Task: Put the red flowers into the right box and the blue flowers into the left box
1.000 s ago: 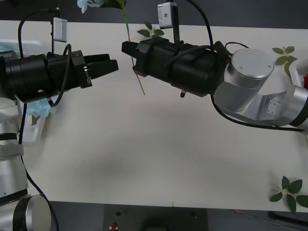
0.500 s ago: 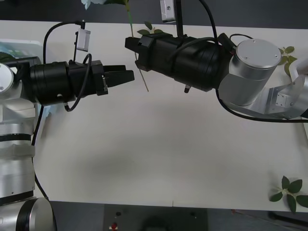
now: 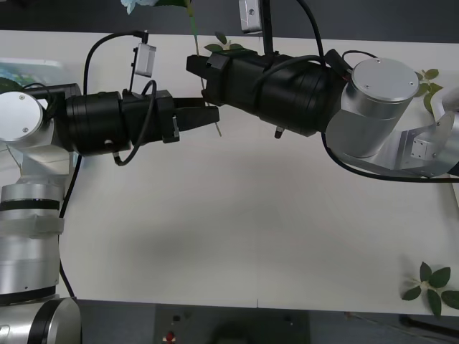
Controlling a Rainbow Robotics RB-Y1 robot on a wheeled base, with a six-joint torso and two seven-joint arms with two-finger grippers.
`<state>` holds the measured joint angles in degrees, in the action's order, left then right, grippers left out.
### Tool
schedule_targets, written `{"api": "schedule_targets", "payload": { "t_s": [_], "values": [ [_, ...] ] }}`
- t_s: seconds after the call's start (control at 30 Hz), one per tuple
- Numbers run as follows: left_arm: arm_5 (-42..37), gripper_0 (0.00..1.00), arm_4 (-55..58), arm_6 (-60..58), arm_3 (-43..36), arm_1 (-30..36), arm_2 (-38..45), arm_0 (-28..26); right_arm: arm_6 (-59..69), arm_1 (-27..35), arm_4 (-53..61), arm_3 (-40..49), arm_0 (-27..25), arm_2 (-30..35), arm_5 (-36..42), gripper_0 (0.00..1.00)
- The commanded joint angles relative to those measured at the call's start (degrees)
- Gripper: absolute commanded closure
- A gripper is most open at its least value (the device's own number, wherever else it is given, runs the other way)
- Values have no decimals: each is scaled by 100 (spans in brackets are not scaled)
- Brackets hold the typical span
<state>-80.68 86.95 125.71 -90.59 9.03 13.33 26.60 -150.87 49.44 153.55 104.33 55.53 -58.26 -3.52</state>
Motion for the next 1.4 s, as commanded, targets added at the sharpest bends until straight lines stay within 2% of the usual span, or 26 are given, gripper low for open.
{"api": "schedule_targets", "payload": {
  "t_s": [0.03, 0.07, 0.1, 0.13, 0.17, 0.2, 0.93, 0.97, 1.0, 1.03, 1.07, 1.4],
  "values": [
    [166, 4, 59, 269, -73, 38, -102, 127, 128, -58, 8, 166, 116, 122, -26, 100],
    [210, 8, 59, 278, -73, 47, -120, 127, 128, -75, 8, 166, 116, 122, -26, 100],
    [237, 20, 59, 287, -73, 47, -137, 127, 128, -75, 8, 166, 116, 122, -26, 100],
    [272, 60, 59, 305, -73, 47, -146, 127, 128, -93, 8, 184, 116, 113, -26, 100],
    [298, 86, 59, 313, -73, 47, -155, 135, 137, -102, 8, 193, 116, 95, -26, 100],
    [342, 99, 59, 331, -73, 47, -146, 127, 137, -128, 8, 210, 116, 78, -26, 100],
    [377, 100, 86, 392, -73, 47, -146, 127, 137, -190, -27, 263, 116, -54, -167, 100],
    [377, 100, 86, 392, -73, 47, -146, 127, 137, -190, -27, 263, 116, -54, -167, 87],
    [377, 100, 86, 392, -73, 47, -146, 127, 137, -190, -27, 263, 116, -54, -167, 56],
    [377, 100, 94, 401, -73, 47, -146, 127, 137, -190, -27, 263, 116, -54, -167, 17],
    [377, 100, 94, 401, -73, 47, -146, 127, 137, -190, -27, 263, 116, -54, -167, 0],
    [377, 100, 130, 463, -73, 47, -137, 127, 137, -190, -27, 263, 116, -54, -167, 0]
  ]
}}
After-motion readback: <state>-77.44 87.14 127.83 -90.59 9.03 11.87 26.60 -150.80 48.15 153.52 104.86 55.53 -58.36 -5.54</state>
